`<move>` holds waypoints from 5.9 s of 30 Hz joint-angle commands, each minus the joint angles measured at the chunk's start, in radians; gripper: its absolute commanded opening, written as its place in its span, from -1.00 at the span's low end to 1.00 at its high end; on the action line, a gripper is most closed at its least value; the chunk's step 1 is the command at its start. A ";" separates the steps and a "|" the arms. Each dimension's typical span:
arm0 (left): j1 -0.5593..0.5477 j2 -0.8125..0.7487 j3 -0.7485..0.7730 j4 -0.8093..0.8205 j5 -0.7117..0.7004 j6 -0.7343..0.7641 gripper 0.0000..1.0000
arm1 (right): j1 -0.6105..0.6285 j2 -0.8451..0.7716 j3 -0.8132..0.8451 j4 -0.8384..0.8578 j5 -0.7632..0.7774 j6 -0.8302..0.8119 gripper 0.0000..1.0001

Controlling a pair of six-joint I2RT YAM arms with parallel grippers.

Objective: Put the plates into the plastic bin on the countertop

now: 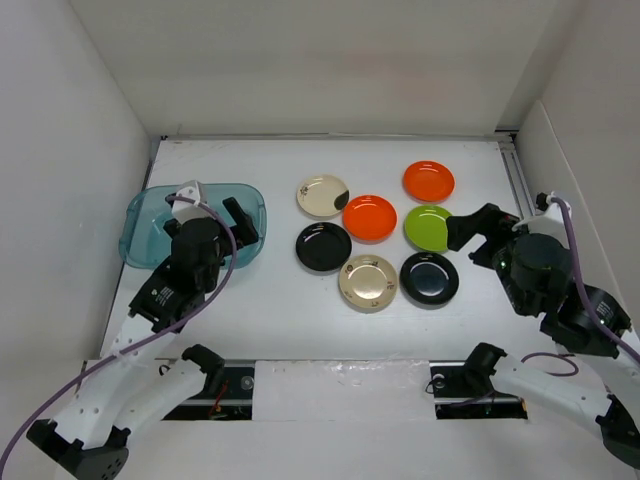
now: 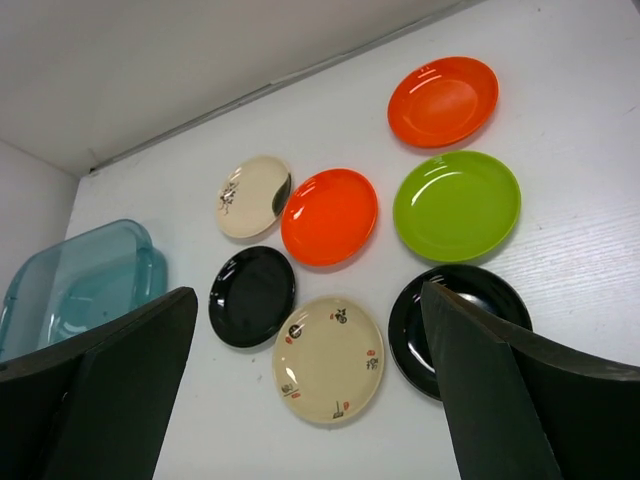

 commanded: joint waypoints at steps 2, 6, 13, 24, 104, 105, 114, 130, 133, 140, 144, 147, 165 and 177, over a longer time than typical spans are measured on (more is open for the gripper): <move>0.003 0.014 0.057 0.003 0.057 -0.007 0.99 | -0.002 -0.028 0.021 0.003 0.001 0.014 0.98; 0.003 0.014 0.031 0.078 0.260 0.007 0.99 | -0.002 -0.050 0.012 0.012 -0.008 0.014 0.98; -0.144 0.263 -0.056 0.244 0.490 -0.192 0.99 | -0.002 -0.030 0.012 -0.009 -0.054 0.014 0.98; -0.184 0.447 -0.367 0.617 0.708 -0.450 0.96 | -0.002 -0.068 -0.008 -0.019 -0.158 0.004 0.98; 0.578 0.570 -0.064 0.266 0.394 -0.398 -1.00 | -0.002 -0.137 -0.069 0.078 -0.332 -0.014 0.98; 0.578 0.570 -0.074 0.266 0.394 -0.407 -1.00 | -0.002 -0.137 -0.069 0.089 -0.342 -0.014 0.98; 0.578 0.510 -0.056 0.266 0.371 -0.398 0.73 | -0.002 -0.128 -0.079 0.098 -0.353 -0.014 0.98; 0.094 0.249 -0.169 0.393 0.474 -0.362 0.99 | -0.002 -0.076 -0.089 0.129 -0.317 -0.014 0.98; -0.149 0.286 -0.237 0.438 0.337 -0.450 0.99 | -0.002 -0.076 -0.089 0.129 -0.307 -0.014 0.98; -0.260 0.451 -0.357 0.612 0.265 -0.613 0.99 | -0.002 -0.076 -0.080 0.110 -0.316 -0.014 0.98; -0.260 0.525 -0.366 0.645 0.193 -0.666 0.99 | -0.002 -0.098 -0.080 0.110 -0.345 -0.014 0.98; -0.260 0.600 -0.364 0.672 0.141 -0.706 0.99 | -0.002 -0.107 -0.080 0.101 -0.346 -0.014 0.98; -0.218 0.867 -0.239 0.620 0.133 -0.809 -0.52 | -0.002 -0.117 -0.060 0.073 -0.346 -0.023 0.98; -0.218 0.665 -0.226 0.501 0.106 -0.747 -1.00 | -0.002 -0.108 -0.060 0.083 -0.355 -0.032 0.98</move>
